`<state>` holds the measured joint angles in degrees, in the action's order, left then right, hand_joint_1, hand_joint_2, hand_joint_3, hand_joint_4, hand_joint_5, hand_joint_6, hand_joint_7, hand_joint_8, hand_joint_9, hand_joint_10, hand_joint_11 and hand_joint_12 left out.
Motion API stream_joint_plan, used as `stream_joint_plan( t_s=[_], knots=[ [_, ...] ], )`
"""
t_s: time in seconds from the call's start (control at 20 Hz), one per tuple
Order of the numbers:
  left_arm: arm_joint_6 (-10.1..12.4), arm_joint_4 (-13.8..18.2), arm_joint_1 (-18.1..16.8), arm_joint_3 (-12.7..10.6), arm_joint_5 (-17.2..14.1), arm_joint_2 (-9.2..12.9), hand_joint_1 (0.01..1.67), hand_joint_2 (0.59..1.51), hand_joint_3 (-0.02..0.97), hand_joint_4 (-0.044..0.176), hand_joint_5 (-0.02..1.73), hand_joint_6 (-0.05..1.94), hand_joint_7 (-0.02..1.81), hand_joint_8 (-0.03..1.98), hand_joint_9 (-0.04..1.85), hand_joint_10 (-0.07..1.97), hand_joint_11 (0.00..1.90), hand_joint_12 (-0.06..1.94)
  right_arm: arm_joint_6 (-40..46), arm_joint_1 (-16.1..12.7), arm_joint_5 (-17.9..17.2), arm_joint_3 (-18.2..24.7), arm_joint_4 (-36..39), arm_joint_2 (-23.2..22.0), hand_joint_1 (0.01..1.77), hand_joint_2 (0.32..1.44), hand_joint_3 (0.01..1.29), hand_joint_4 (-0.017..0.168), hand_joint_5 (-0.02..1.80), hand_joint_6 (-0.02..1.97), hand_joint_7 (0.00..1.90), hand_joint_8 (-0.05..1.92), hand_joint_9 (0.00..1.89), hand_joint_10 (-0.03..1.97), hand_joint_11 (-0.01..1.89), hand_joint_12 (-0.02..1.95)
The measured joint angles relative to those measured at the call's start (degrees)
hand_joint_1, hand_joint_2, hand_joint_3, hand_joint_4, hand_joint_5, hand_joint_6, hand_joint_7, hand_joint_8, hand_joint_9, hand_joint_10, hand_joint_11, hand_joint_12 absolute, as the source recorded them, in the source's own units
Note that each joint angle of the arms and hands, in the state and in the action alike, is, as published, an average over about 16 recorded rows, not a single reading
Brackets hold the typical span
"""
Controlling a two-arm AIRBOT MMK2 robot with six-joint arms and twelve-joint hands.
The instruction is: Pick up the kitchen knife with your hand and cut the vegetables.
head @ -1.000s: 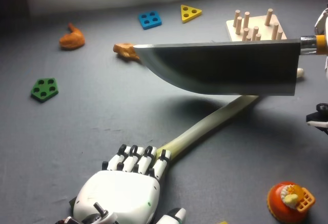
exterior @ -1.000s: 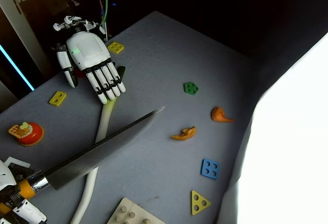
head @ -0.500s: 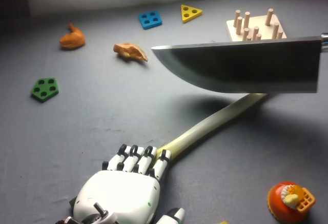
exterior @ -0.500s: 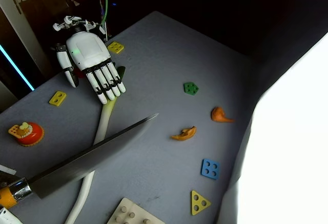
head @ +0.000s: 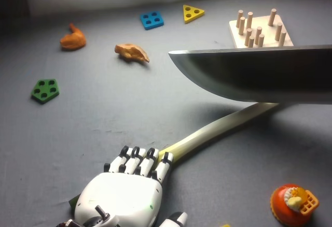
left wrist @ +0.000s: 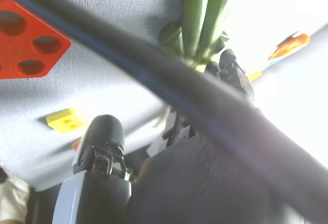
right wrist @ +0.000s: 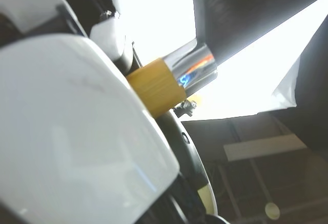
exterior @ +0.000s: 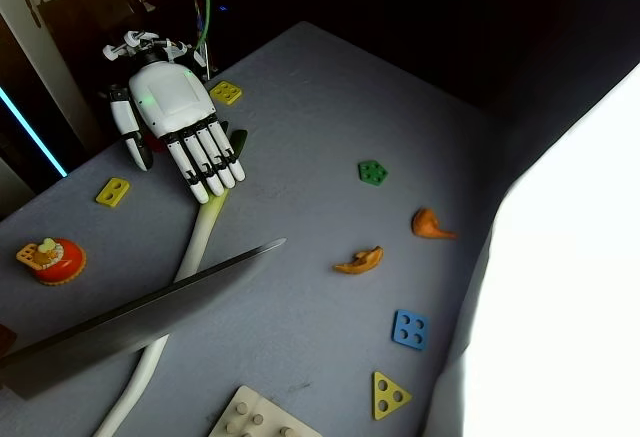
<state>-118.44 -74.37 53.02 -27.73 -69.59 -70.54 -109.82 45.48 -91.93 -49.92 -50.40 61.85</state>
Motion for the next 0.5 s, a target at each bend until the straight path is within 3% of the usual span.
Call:
stream_joint_plan(
  t_s=[0.3, 0.5],
  knots=[
    [0.0, 0.02, 0.0, 0.0, 0.0, 0.0, 0.13, 1.432, 0.021, 0.004, 0.01, -0.01, 0.0, -0.01, 0.02, -0.01, 0.02, 0.0, 0.32, -2.84, -0.02, 0.15, 0.65, -0.73, 1.43, 0.67, 0.95, 0.116, 1.16, 1.9, 1.5, 1.76, 1.55, 1.78, 1.56, 1.81],
    [0.0, 0.03, 0.0, 0.0, 0.01, 0.0, 0.13, 1.432, 0.021, 0.004, 0.02, -0.01, 0.0, -0.01, 0.02, -0.01, 0.02, 0.0, 0.95, -5.97, 1.82, -1.34, 3.22, -1.01, 1.43, 0.65, 0.98, 0.112, 1.18, 1.9, 1.5, 1.76, 1.55, 1.78, 1.56, 1.81]
  ],
)
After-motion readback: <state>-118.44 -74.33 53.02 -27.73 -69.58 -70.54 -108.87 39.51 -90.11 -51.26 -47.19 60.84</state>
